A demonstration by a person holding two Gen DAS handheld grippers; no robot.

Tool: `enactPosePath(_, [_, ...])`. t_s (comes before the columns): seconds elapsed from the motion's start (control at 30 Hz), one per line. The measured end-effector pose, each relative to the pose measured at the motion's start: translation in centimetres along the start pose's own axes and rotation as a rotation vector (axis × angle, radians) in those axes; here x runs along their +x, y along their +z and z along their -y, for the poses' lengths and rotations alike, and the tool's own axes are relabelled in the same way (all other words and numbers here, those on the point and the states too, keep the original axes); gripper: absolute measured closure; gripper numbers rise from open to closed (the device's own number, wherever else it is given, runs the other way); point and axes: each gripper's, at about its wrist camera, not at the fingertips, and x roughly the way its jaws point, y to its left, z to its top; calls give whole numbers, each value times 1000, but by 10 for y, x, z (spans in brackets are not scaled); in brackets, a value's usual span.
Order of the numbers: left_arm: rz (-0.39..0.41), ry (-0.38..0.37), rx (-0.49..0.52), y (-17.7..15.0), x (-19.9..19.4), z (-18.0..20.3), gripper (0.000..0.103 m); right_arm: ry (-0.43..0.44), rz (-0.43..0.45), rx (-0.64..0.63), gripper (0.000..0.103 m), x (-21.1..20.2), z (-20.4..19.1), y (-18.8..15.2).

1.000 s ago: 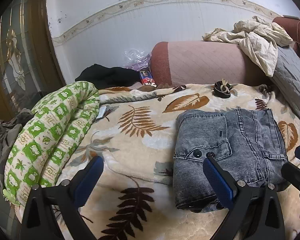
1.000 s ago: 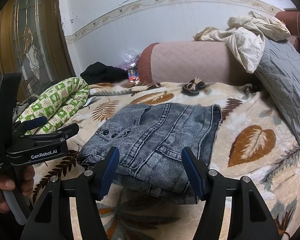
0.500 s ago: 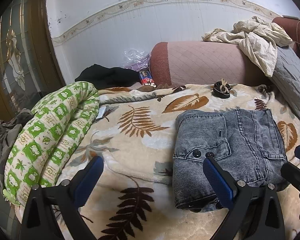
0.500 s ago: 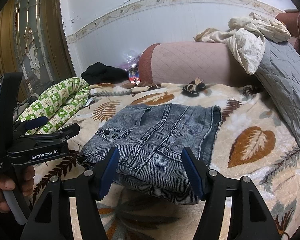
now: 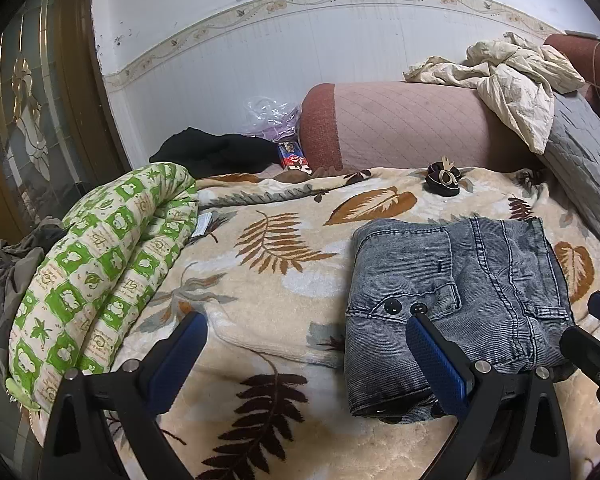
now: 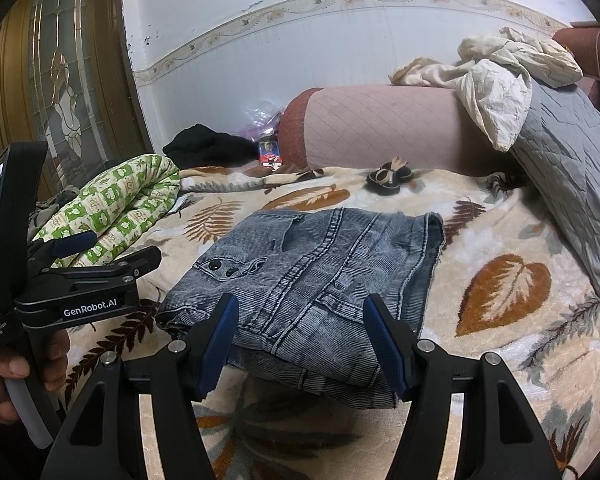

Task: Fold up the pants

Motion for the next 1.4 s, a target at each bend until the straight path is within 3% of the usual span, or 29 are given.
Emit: enactPosePath(1.4, [-17, -1, -20, 0, 1, -1, 2, 9, -4, -12, 37, 1, 0, 0])
